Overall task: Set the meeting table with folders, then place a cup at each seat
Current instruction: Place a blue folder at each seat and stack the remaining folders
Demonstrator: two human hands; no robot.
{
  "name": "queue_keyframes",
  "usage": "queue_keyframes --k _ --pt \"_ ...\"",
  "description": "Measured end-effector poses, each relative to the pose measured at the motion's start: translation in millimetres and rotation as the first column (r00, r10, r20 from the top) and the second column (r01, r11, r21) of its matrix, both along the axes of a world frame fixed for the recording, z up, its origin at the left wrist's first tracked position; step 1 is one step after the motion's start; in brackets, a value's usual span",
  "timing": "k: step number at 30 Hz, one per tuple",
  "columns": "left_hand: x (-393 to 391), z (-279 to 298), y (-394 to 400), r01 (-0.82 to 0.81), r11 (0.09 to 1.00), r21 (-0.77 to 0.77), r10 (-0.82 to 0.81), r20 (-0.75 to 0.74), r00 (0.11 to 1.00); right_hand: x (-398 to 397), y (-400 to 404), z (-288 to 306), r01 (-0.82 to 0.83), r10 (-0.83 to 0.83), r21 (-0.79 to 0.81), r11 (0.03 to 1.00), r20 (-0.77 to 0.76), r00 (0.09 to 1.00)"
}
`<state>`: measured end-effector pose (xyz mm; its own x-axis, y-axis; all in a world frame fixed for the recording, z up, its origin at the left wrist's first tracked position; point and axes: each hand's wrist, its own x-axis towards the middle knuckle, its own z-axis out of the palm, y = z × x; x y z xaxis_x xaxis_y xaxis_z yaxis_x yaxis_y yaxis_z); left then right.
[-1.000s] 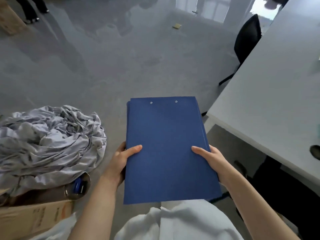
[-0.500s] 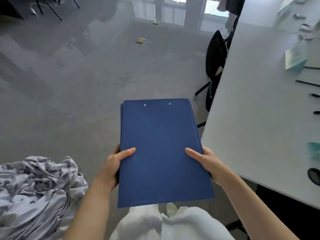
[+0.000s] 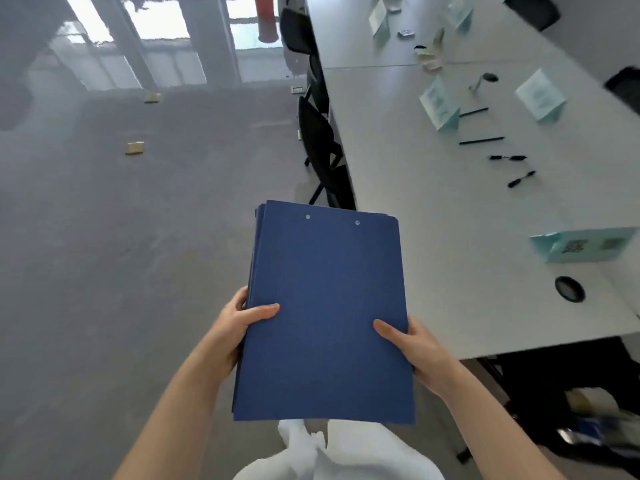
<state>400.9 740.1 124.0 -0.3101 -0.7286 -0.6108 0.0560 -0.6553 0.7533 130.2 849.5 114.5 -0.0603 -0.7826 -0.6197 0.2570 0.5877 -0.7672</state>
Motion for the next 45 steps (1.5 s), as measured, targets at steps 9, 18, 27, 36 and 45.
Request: queue_keyframes --k 9,18,27,36,45 --pt "-121 -5 -95 0.385 0.923 -0.014 -0.385 0.010 0.923 -72 -11 -5 0.327 -0.329 -0.048 0.944 -0.034 0.944" --pt "-243 -17 -168 0.610 0.791 -0.054 -0.611 -0.010 0.791 -151 -40 -10 0.482 -0.488 -0.077 0.873 -0.115 0.865" --pt "-316 -32 -204 0.811 0.558 -0.175 -0.821 0.025 0.570 -171 -37 -8 0.688 -0.704 -0.155 0.709 -0.213 0.678" --pt "-368 -36 -243 0.897 0.188 -0.401 -0.902 0.292 0.319 -141 -60 -13 0.814 -0.791 -0.214 0.541 -0.459 0.405" --pt "-367 -64 -250 0.909 0.016 -0.417 -0.863 0.454 0.223 -106 -67 -28 0.884 -0.759 0.026 0.467 -0.500 0.416"
